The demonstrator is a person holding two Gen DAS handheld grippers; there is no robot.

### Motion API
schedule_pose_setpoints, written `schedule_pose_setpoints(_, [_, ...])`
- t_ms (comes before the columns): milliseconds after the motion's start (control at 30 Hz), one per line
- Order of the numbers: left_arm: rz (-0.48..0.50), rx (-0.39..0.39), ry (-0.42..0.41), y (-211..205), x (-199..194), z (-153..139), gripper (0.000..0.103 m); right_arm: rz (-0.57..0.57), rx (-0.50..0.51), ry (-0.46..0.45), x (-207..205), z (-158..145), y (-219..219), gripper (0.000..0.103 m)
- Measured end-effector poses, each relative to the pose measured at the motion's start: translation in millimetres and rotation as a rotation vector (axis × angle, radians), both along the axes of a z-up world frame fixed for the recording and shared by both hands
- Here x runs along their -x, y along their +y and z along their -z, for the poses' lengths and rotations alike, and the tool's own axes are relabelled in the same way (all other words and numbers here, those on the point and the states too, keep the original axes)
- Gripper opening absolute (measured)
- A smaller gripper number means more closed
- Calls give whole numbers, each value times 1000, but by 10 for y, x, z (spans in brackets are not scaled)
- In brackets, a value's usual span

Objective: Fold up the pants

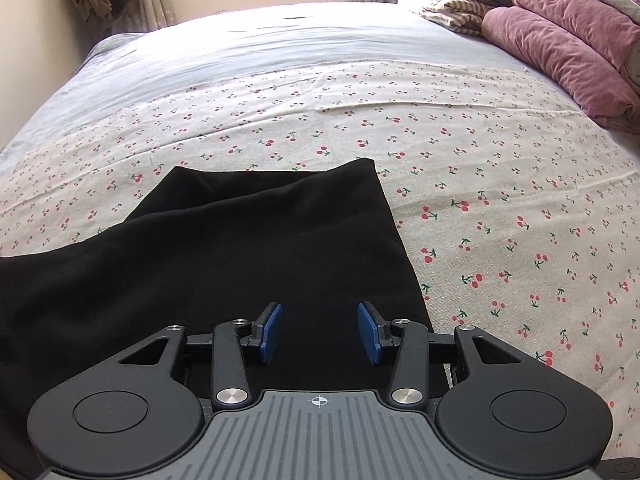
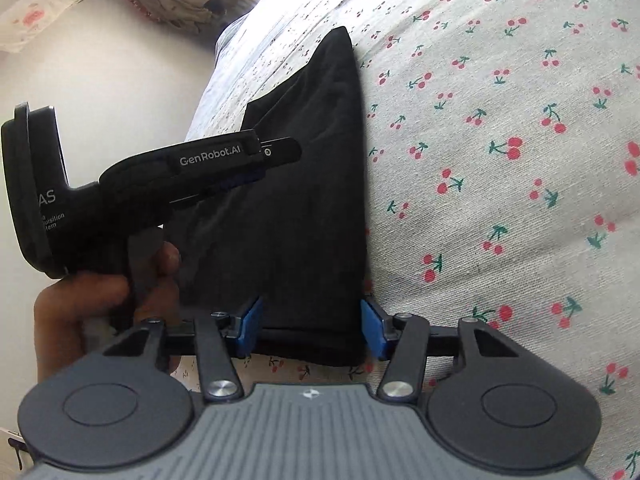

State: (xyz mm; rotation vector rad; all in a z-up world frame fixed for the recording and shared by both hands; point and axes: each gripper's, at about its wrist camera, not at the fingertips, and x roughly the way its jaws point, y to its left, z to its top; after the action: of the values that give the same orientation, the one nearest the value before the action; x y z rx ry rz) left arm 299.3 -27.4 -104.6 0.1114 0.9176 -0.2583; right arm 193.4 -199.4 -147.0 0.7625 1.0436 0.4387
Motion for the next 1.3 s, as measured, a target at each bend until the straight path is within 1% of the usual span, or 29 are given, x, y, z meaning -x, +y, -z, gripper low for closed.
schedule_pose_setpoints(33, [13, 18, 1, 4, 10, 0, 45, 3, -4, -3, 3, 4, 1, 38])
schedule_pose_setpoints(67, [23, 29, 1, 10, 21, 9, 55, 18, -23, -2, 8, 20, -29, 37])
schedule_pose_setpoints(133, [38, 34, 13, 20, 36, 66, 64, 38, -61, 0, 41, 49, -98, 35])
schedule_pose_setpoints(167, [33, 18, 28, 22, 18, 89, 64, 39, -68, -4, 44, 58, -109, 35])
schedule_pose_setpoints(233, [22, 14, 10, 56, -1, 82, 64, 37, -81, -24, 58, 74, -122, 33])
schedule_pose_setpoints(267, [15, 23, 1, 83, -19, 62, 64, 34, -82, -36, 68, 81, -119, 32])
schedule_pose_setpoints(300, [9, 36, 0, 101, -38, 43, 64, 32, -81, -47, 78, 89, -115, 29])
schedule_pose_setpoints(367, [9, 59, 9, 104, -62, 21, 64, 35, -76, -62, 107, 99, -103, 26])
schedule_pose_setpoints(500, [47, 63, 21, -38, -93, 15, 64, 37, -57, -75, 189, 73, -108, 21])
schedule_pose_setpoints(567, [64, 46, 17, -156, -129, 21, 64, 47, -58, -82, 231, 87, -121, 18])
schedule_pose_setpoints(600, [58, 14, 7, -247, -158, 31, 64, 55, -62, -82, 252, 97, -132, 15])
schedule_pose_setpoints(667, [56, -59, -10, -424, -222, 61, 64, 70, -78, -82, 256, 132, -147, 13])
schedule_pose_setpoints(733, [83, -155, -13, -660, -313, 133, 64, 73, -88, -79, 267, 135, -155, 13])
schedule_pose_setpoints(767, [95, -217, -6, -786, -362, 188, 64, 72, -87, -79, 273, 129, -153, 13])
schedule_pose_setpoints(800, [93, -281, 0, -883, -399, 242, 66, 68, -84, -78, 284, 118, -158, 13])
schedule_pose_setpoints(833, [85, -335, -13, -963, -422, 275, 66, 68, -79, -74, 249, 123, -135, 13])
schedule_pose_setpoints(967, [92, -468, -66, -1177, -422, 308, 66, 83, -98, -45, 180, 139, -112, 13])
schedule_pose_setpoints(1000, [107, -504, -76, -1225, -402, 336, 64, 80, -99, -48, 171, 145, -107, 12])
schedule_pose_setpoints(1067, [152, -545, -91, -1284, -348, 370, 54, 75, -90, -62, 171, 163, -79, 9])
schedule_pose_setpoints(1100, [165, -561, -86, -1311, -343, 375, 40, 78, -88, -67, 178, 166, -71, 8])
schedule_pose_setpoints(1133, [161, -559, -68, -1316, -356, 380, 27, 82, -92, -68, 180, 168, -67, 8])
schedule_pose_setpoints(1200, [144, -540, -49, -1301, -383, 374, 17, 85, -107, -65, 177, 179, -68, 7])
schedule_pose_setpoints(1233, [132, -542, -48, -1297, -396, 374, 8, 86, -116, -64, 171, 193, -69, 5])
schedule_pose_setpoints(1267, [119, -538, -51, -1282, -405, 365, 6, 88, -117, -60, 165, 202, -68, 2])
schedule_pose_setpoints(1300, [102, -510, -48, -1260, -412, 330, 5, 87, -106, -56, 210, 199, -106, 0])
